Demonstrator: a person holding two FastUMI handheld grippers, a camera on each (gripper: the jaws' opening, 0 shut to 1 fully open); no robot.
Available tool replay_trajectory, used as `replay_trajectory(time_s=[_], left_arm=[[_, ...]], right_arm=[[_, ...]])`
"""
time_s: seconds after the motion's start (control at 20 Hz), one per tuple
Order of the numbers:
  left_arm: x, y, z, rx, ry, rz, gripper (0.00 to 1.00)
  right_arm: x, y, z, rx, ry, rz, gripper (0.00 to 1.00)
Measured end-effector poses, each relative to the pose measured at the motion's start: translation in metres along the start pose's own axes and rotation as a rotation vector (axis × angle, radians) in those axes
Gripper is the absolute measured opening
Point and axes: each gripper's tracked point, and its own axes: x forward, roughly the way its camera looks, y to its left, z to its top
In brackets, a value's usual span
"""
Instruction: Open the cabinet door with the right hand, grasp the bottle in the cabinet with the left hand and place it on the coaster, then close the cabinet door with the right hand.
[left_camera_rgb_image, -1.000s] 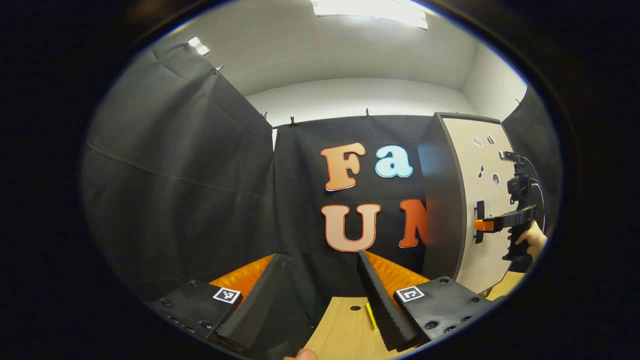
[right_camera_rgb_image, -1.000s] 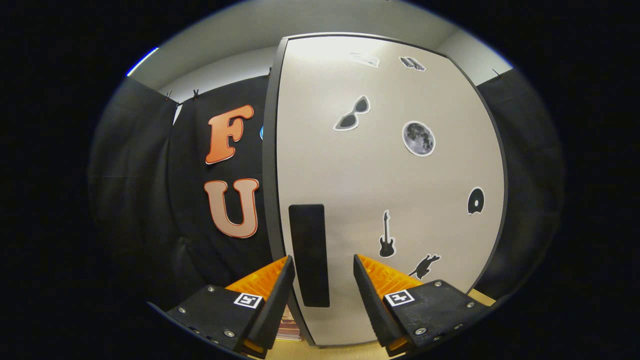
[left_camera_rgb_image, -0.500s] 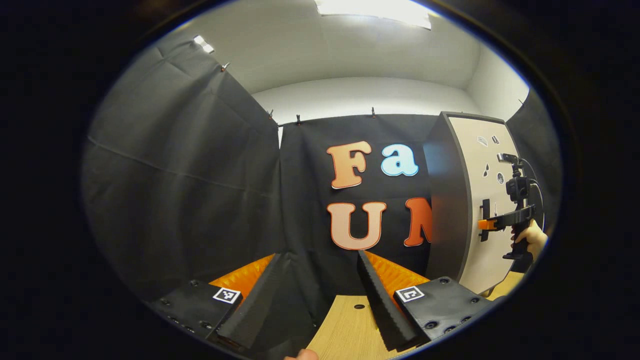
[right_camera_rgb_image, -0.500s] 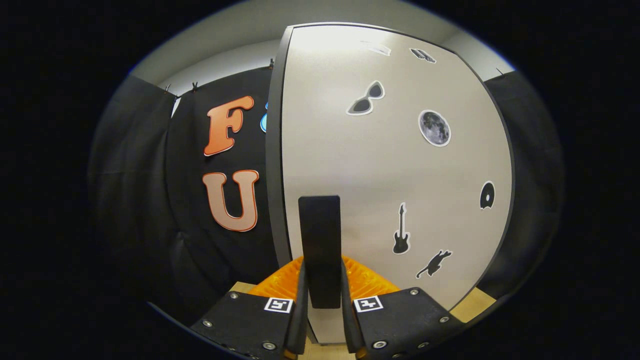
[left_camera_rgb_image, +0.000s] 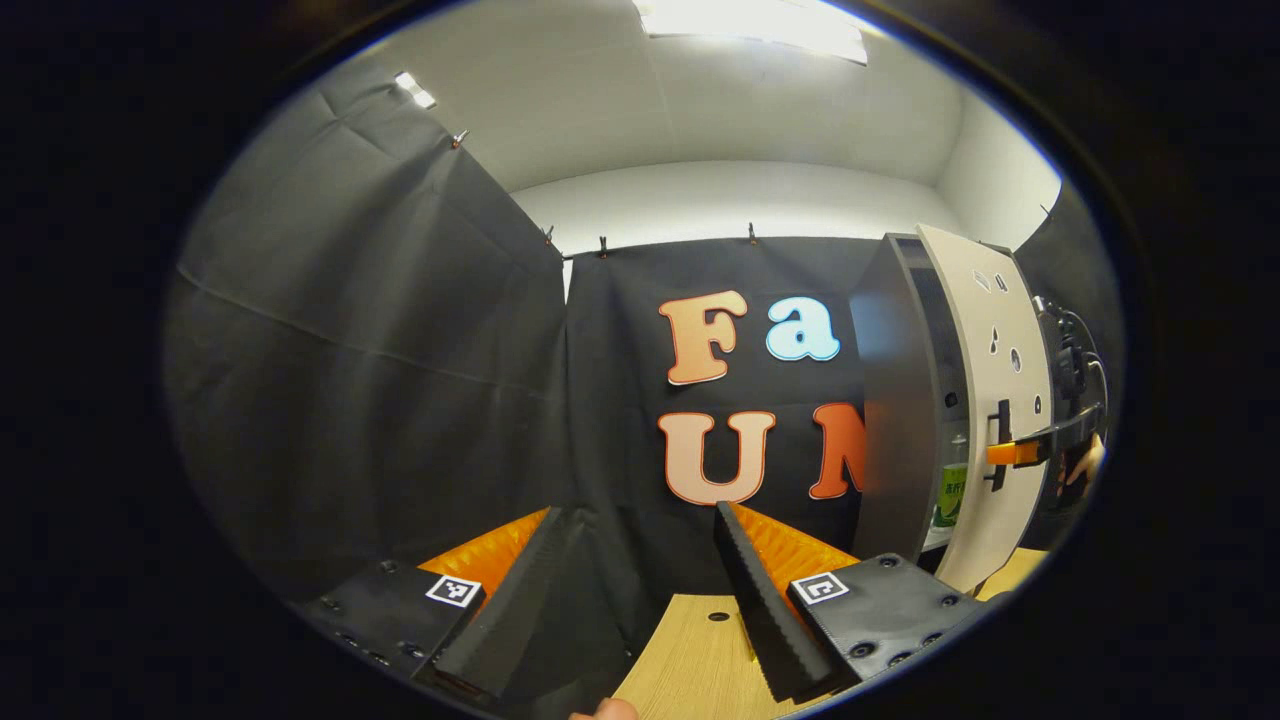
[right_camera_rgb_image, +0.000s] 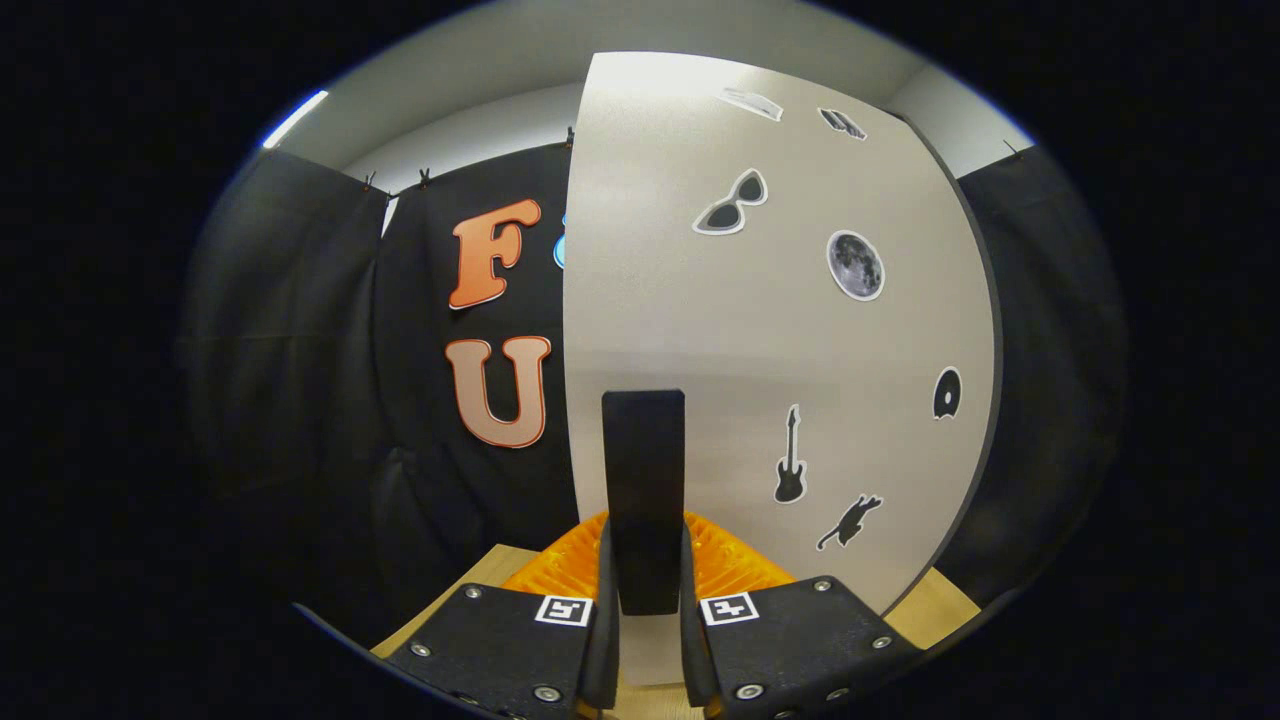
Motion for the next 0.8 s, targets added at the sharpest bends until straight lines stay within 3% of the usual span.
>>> replay_trajectory(time_s=[0.25, 0.3, 0.35, 0.8], left_arm=[[-0.005, -0.012, 0.006, -0.001, -0.003, -0.019, 0.97], [-0.008, -0.014, 0.007, 0.000, -0.002, -0.022, 0.97], [-0.009, -0.015, 0.008, -0.002, -0.002, -0.024, 0.97], [-0.019, -0.025, 0.011, -0.011, 0.000, -0.036, 0.96]], right_arm=[[-0.090, -0.029, -0.010, -0.026, -0.020, 0.017, 0.25], [-0.101, -0.034, -0.010, -0.029, -0.022, 0.019, 0.30], [-0.112, -0.039, -0.010, -0.031, -0.023, 0.022, 0.25], [-0.185, -0.088, -0.011, -0.036, -0.040, 0.010, 0.25]])
